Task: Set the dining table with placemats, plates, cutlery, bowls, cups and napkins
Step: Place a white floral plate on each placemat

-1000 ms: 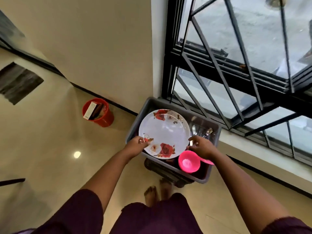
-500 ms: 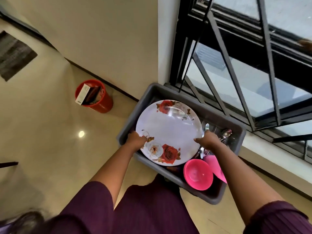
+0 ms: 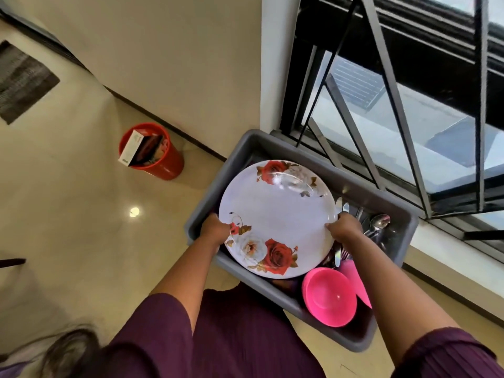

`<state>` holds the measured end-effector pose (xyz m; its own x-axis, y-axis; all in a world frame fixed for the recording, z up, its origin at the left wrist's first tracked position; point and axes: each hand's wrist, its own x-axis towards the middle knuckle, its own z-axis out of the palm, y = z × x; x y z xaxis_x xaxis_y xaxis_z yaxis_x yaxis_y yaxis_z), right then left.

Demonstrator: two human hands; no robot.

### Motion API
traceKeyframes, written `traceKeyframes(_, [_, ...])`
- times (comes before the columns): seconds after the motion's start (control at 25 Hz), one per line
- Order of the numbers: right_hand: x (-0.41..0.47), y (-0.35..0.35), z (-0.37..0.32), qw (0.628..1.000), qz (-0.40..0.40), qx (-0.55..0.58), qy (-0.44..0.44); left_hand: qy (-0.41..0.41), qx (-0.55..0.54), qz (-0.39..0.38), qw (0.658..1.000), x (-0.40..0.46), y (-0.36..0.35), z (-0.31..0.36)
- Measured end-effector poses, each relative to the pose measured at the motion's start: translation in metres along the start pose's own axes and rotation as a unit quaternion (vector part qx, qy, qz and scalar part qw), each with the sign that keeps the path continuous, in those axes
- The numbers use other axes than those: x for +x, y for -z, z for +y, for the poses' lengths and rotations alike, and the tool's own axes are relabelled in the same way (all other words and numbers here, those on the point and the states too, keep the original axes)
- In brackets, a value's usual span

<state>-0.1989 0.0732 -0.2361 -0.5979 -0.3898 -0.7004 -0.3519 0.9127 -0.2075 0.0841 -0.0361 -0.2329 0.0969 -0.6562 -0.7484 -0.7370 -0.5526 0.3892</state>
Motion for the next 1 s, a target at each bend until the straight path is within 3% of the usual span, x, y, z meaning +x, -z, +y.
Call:
traceKeyframes(0.32, [-0.050,0.035,-0.017,0.991,0.061,0.113,-0.026,-0.024,-0.059,0.024,0.998,-0.048,0.028,0.021])
traceKeyframes(0.6, [-0.108,0.089,-0.031,0.983,0.055,0.177,-0.011,-0.018,-0.150,0.037,0.988,-0.116,0.075,0.047])
traceKeyframes(0.8, [-0.143,0.098,-0.040,0.988,0.021,0.154,0.023,-0.018,-0.204,0.055,0.977,-0.161,0.095,0.030])
traceKeyframes(1.0, [-0.173,0.086,-0.051,0.992,0.007,0.114,0.059,0.026,-0.249,0.148,0.957,-0.187,0.104,-0.006])
